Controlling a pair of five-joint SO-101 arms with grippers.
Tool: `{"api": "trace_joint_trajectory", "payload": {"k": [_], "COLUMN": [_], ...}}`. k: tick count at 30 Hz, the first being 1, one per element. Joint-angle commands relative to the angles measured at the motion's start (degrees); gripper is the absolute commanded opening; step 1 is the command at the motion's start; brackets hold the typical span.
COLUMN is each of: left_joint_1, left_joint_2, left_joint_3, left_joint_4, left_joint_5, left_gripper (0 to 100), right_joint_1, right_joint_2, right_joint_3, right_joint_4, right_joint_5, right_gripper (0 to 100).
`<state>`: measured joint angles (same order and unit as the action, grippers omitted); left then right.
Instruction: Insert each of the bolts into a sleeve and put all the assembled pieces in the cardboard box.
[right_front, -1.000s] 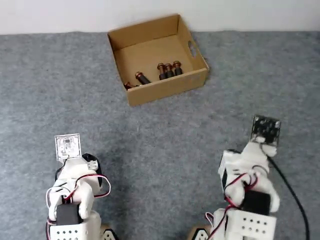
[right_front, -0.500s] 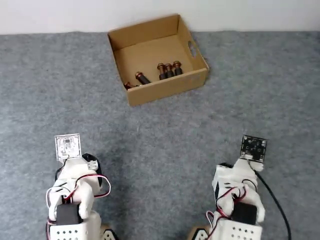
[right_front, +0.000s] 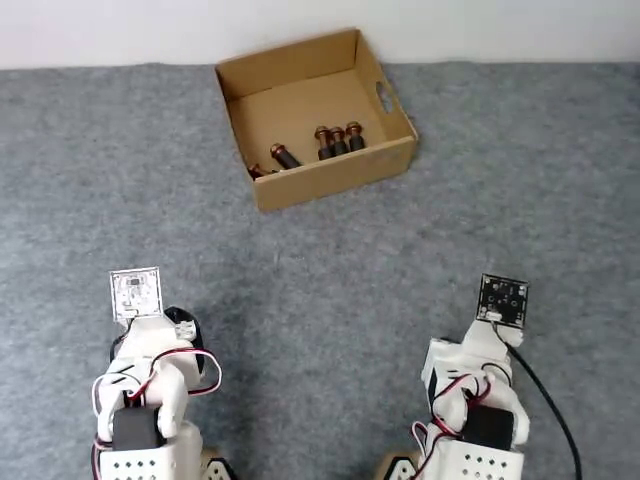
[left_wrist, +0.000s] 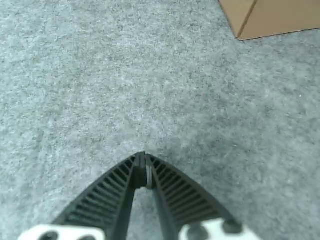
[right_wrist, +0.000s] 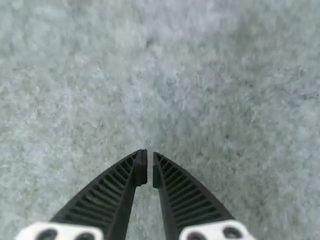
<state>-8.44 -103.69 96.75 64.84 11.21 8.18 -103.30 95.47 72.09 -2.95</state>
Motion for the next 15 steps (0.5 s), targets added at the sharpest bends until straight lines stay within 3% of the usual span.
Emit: {"api": "trace_joint_trajectory", "payload": {"k": [1, 15], "left_joint_1": [-0.2, -0.2], "left_joint_2": [-0.4, -0.4], "left_joint_3": [-0.3, -0.3], "left_joint_4": [0.7, 0.7], "left_joint_5": [-0.1, -0.1], "left_gripper": [0, 0], "right_joint_1": [0.7, 0.7], "right_joint_2": [-0.5, -0.5], "right_joint_3": [1.0, 1.0], "right_joint_4": [1.9, 2.8], "right_joint_5": [0.4, 0.4], "right_gripper": [0.9, 0.9]}}
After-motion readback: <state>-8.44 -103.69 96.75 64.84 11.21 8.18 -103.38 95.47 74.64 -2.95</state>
